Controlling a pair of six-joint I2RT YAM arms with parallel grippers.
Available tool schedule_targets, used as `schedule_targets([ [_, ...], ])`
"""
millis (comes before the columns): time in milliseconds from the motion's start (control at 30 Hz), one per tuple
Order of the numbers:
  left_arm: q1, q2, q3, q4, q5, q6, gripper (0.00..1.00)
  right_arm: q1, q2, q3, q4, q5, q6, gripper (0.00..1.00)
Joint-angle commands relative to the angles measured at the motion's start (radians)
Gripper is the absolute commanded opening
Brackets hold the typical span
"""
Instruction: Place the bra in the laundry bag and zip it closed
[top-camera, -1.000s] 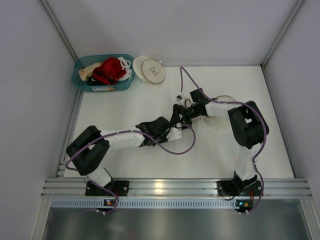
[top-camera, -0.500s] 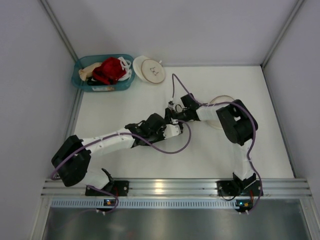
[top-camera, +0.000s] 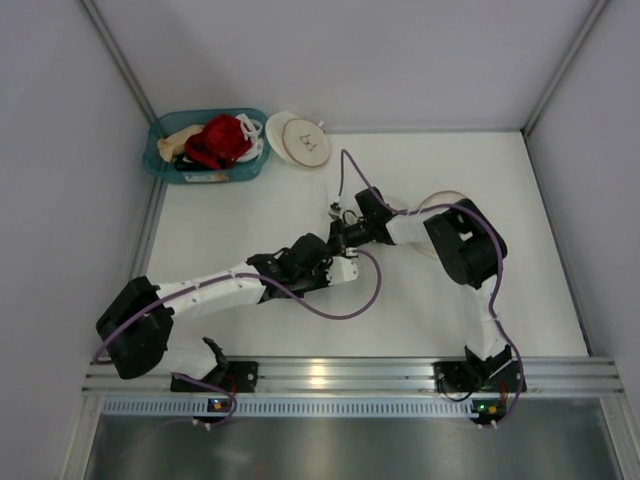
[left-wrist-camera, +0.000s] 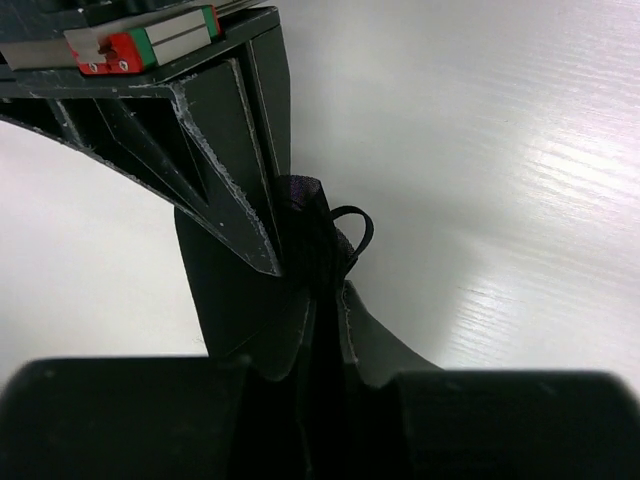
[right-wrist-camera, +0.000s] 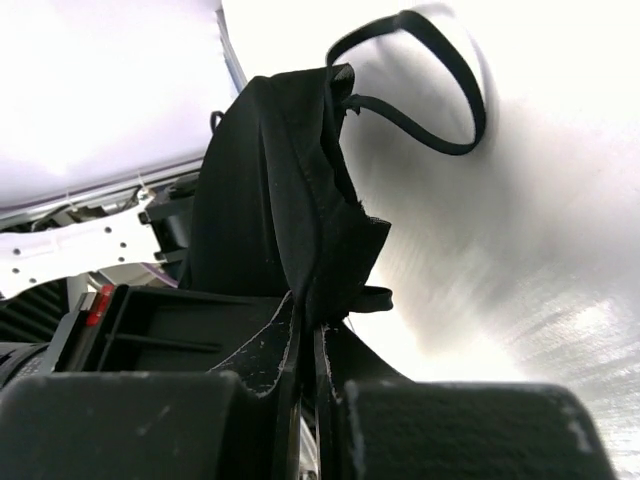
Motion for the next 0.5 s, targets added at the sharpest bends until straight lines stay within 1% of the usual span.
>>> schedule_targets([
  [0,-0.008,-0.048,-0.02,0.051,-0.03,0.016,0.16,0.003,-0.013,0.01,0.112,-0.031,0.051,0.0],
  [33,-0.008,-0.052,-0.026,0.046,-0.036,0.017,0.3,0.0,-0.02,-0.013,0.135,-0.031,0.082,0.0],
  [100,-0.011,-0.058,-0.034,0.028,-0.072,0.014,0.45,-0.012,-0.028,-0.038,0.2,-0.031,0.119,0.0],
  [167,-0.011,-0.062,-0.045,0.008,-0.093,0.008,0.58,-0.023,-0.039,-0.062,0.222,-0.028,0.154,0.0],
  [267,-0.011,-0.07,-0.066,0.008,-0.109,0.016,0.68,-0.028,-0.048,-0.078,0.239,-0.027,0.174,0.0],
  [333,-0.011,-0.061,-0.069,0.011,-0.116,0.013,0.7,-0.028,-0.051,-0.089,0.267,-0.027,0.2,0.0],
  [367,-0.011,-0.046,-0.063,0.011,-0.119,0.004,0.8,-0.028,-0.05,-0.092,0.277,-0.028,0.209,0.0],
  [467,-0.011,-0.001,-0.049,0.017,-0.155,-0.012,0.81,-0.028,-0.05,-0.095,0.288,-0.033,0.222,0.0],
])
